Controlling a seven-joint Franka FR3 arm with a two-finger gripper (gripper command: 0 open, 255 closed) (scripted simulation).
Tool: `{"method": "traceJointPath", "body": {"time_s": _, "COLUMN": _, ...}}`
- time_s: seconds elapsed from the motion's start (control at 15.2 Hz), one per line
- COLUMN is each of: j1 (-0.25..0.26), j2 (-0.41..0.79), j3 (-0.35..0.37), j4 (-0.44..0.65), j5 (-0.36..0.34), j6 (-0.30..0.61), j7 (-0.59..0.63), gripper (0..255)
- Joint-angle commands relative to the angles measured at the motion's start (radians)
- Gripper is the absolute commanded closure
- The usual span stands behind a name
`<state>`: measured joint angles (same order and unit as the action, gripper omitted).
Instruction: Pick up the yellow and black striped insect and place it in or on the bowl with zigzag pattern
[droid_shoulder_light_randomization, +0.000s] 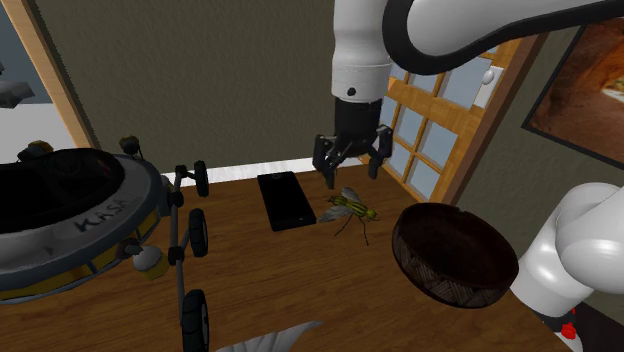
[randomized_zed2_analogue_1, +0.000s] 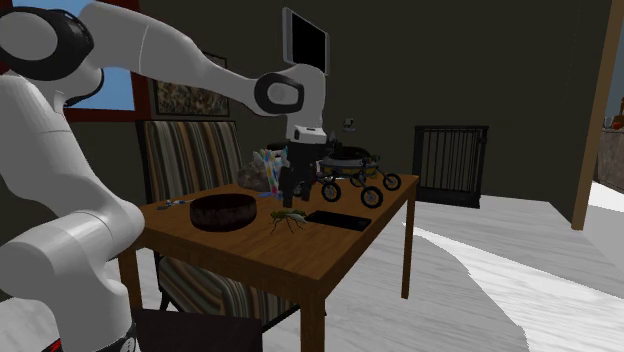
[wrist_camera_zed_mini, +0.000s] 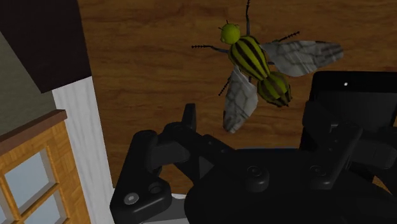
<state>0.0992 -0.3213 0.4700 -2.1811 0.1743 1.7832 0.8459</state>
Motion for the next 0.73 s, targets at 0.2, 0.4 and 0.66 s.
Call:
{"method": "traceJointPath", "body": {"time_s": 0.2, "j1": 0.006, "j2": 0.04, "j3": 0.027, "j4": -0.013, "j5": 0.007, "j6": 0.044, "j7": 0.044, "gripper": 0}}
{"method": "traceJointPath", "body": {"time_s": 0.4, "j1": 0.008, "j2": 0.044, "j3": 0.032, "j4": -0.05, "j5": 0.01, "j6": 0.085, "j7": 0.043, "gripper": 0}}
{"method": "traceJointPath", "body": {"time_s": 0.66, "j1": 0.009, "j2": 0.047, "j3": 0.035, "j4": -0.068, "j5": 0.011, "j6": 0.107, "j7": 0.044, "gripper": 0}}
